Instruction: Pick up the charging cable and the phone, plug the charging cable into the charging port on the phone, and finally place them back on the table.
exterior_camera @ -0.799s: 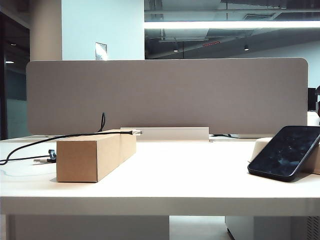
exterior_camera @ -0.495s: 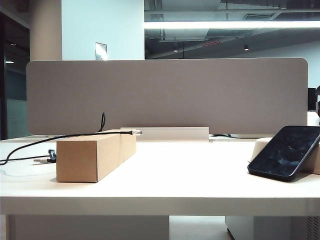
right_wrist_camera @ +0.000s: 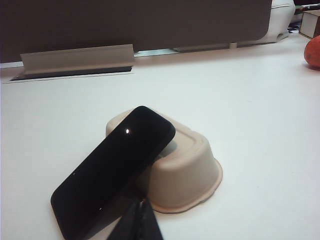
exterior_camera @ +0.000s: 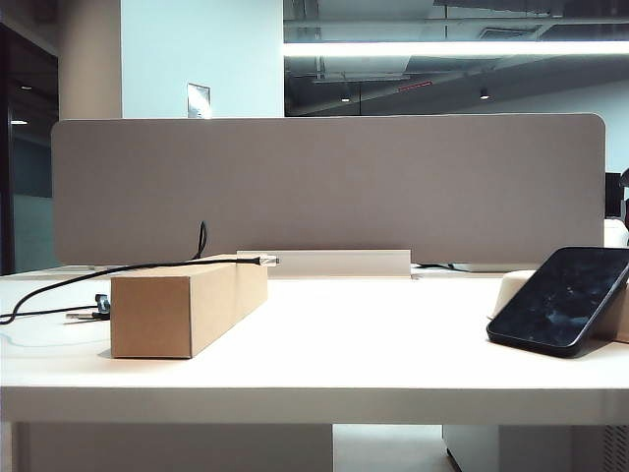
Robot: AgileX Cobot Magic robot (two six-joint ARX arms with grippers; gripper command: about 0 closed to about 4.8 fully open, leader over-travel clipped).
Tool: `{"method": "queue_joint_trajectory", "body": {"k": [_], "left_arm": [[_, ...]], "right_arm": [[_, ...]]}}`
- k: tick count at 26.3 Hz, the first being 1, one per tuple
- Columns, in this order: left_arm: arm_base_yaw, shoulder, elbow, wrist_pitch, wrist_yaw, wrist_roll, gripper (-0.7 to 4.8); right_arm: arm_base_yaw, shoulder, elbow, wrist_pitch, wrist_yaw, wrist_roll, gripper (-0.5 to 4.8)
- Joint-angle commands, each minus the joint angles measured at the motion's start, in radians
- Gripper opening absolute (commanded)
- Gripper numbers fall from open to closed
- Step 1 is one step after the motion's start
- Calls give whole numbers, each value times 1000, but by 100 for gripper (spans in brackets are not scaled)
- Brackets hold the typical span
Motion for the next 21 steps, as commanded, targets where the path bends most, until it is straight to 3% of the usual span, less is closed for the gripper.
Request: {"method": "queue_joint_trajectory", "body": {"k": [1, 7, 11, 21], "left_arm": [[0, 1, 3, 14, 1, -27, -6], [0, 1, 6, 78, 96, -16, -6], [0, 1, 26, 117, 157, -54, -6], [0, 42, 159, 87, 156, -53, -6]], "right_arm": [[0, -2, -6, 10, 0, -3, -1], [2, -2, 0, 71, 0, -3, -2], [2, -2, 27, 116, 35, -3, -2], [6, 17, 175, 9, 49, 0, -2]]}}
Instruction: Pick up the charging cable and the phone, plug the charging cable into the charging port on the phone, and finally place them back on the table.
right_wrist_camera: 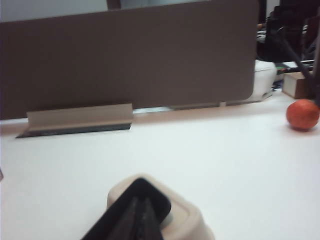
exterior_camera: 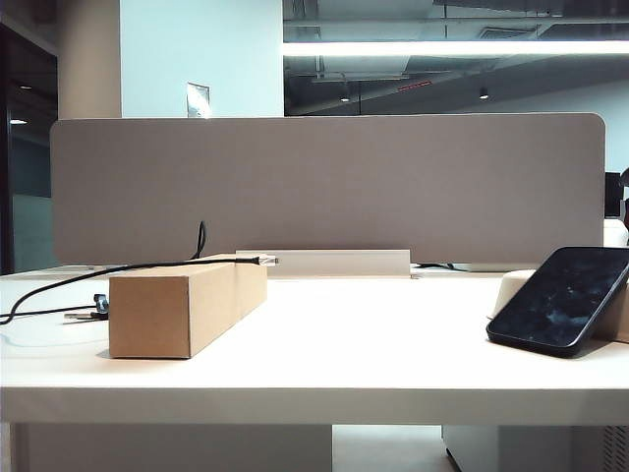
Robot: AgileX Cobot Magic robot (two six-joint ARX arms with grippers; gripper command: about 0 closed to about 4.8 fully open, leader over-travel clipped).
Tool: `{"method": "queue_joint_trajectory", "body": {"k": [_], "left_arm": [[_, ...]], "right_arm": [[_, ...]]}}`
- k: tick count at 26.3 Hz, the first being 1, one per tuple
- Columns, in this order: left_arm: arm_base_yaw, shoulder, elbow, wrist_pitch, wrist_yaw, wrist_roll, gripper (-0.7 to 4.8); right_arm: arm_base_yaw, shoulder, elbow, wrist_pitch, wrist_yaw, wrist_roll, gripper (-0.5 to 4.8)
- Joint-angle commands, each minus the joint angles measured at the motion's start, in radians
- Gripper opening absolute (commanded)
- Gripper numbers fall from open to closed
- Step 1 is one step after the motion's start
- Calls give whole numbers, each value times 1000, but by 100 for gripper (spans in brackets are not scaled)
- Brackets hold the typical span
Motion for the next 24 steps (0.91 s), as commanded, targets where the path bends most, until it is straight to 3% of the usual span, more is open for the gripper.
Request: {"method": "queue_joint_trajectory", "body": {"k": [1, 7, 15, 20, 24], "left_arm": [[0, 42, 51, -6, 6, -6, -6], [0, 165, 146, 2, 10, 16, -6], [-1, 516, 357, 16, 129, 27, -6], [-1, 649, 429, 17, 142, 28, -6], [-5, 742, 477, 19, 142, 28, -6]], "right_arm": [[0, 21, 56, -63, 5, 8, -2], [0, 121, 141, -118, -5, 85, -2], [0, 401, 290, -152, -52, 84, -1], [0, 496, 308, -149, -131, 92, -1], [0, 565, 308, -151, -137, 133, 1]]}}
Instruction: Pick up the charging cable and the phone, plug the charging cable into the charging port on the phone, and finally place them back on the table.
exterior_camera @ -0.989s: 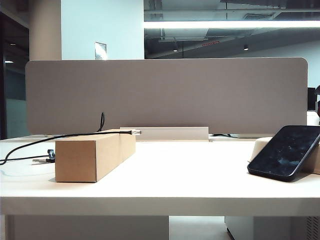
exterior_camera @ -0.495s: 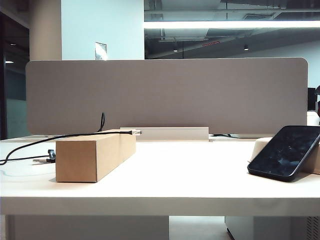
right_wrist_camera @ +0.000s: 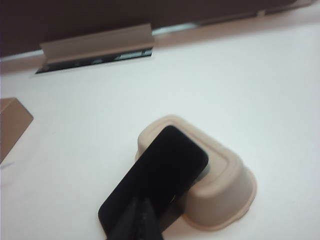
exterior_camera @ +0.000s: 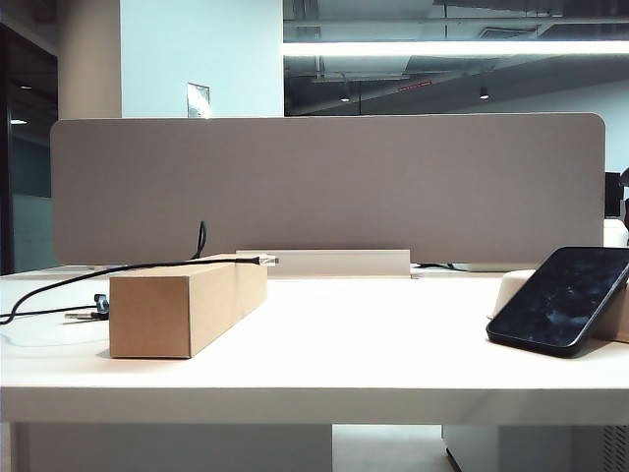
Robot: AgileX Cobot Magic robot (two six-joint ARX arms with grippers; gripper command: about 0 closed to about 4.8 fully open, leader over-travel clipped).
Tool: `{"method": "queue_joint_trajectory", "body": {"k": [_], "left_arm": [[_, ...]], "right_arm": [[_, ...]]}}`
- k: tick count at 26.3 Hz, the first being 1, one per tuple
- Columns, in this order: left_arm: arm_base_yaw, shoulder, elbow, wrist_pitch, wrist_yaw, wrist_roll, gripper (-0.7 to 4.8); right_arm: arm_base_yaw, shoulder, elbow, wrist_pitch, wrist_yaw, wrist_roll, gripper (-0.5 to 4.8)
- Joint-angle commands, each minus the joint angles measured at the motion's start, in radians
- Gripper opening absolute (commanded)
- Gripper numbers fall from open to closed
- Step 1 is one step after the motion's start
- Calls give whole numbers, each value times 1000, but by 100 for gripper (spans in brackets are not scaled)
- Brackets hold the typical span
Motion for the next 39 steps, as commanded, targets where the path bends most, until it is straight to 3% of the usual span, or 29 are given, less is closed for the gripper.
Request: {"method": "queue_joint_trajectory", "body": {"k": [1, 5, 8, 11, 16, 17, 20, 22, 25, 31, 39], "left_arm": [[-10, 63, 36, 11, 7, 1, -6], [-48, 150, 73, 32, 0, 5, -6], [-90, 215, 93, 75, 0, 6, -6], [-164, 317, 133, 96, -1, 79, -6], [-269, 447, 184, 84, 1, 122, -3], [-285, 460, 188, 83, 2, 124, 0], [-305, 497, 211, 48, 23, 146, 109], [-305, 511, 222, 28, 53, 161, 135], [-305, 532, 252, -21, 68, 163, 135], [-305, 573, 358, -154, 71, 255, 162], [-305, 576, 377, -159, 71, 264, 161]], "right_arm": [[0, 59, 5, 11, -11, 35, 5], [-1, 137, 5, 14, -53, 35, 65], [0, 201, 5, 18, -74, 38, 65], [-1, 299, 5, 29, -116, 92, 70], [-1, 445, 5, 111, -217, 215, 256], [-2, 462, 5, 126, -228, 224, 268], [-1, 537, 5, 182, -267, 277, 379], [-2, 581, 5, 220, -292, 301, 420], [-2, 644, 5, 266, -294, 301, 432], [-2, 788, 5, 394, -294, 323, 431], [-1, 999, 5, 572, -294, 397, 425]]}}
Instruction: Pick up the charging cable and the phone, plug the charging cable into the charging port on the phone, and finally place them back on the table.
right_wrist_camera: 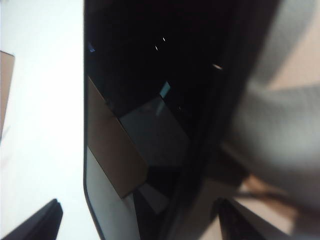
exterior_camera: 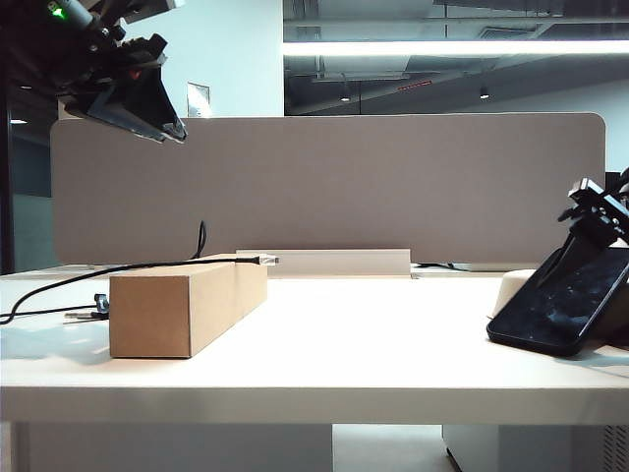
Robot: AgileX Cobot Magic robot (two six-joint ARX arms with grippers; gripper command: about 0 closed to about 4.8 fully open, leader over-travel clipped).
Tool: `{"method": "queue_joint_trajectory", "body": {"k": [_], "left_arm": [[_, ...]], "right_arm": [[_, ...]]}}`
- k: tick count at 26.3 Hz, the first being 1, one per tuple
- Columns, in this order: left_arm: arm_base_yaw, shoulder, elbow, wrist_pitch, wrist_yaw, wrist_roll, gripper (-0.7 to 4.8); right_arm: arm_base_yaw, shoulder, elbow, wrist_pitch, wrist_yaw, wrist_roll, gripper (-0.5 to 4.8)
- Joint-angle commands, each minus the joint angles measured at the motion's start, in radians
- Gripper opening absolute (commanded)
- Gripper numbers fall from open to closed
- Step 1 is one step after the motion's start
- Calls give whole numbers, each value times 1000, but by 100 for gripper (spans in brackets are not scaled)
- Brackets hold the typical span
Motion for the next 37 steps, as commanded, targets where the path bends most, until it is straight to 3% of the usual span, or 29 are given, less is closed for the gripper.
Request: {"method": "queue_joint_trajectory", "body": {"k": [1, 3, 10, 11, 14, 23, 26, 32, 33, 36, 37], "left_arm": [[2, 1, 4, 10, 5, 31, 161], [2, 15, 6, 9, 5, 68, 161], [2, 91, 53, -15, 8, 68, 161], [2, 106, 68, -26, 8, 68, 161], [2, 184, 146, -83, 7, 68, 161], [-7, 389, 313, -174, 3, 86, 161], [-23, 437, 359, -214, 0, 93, 161], [-36, 448, 360, -203, 0, 95, 161], [-36, 449, 360, -202, 0, 108, 161], [-40, 449, 360, -202, -8, 152, 161], [-42, 449, 360, -203, -23, 174, 161]], "right_arm": [[1, 47, -5, 15, 5, 39, 420], [1, 67, -5, 50, 5, 55, 418], [1, 72, -3, 60, 5, 55, 416], [1, 72, -3, 60, 5, 55, 406], [1, 72, -3, 59, 5, 55, 299], [2, 72, -3, 74, 2, 56, 299], [2, 72, -3, 106, 1, 63, 197], [2, 72, -3, 123, 2, 78, 196], [2, 72, -3, 126, 2, 78, 177], [2, 72, -3, 134, -14, 77, 11], [2, 72, -3, 143, -19, 77, -7]]}}
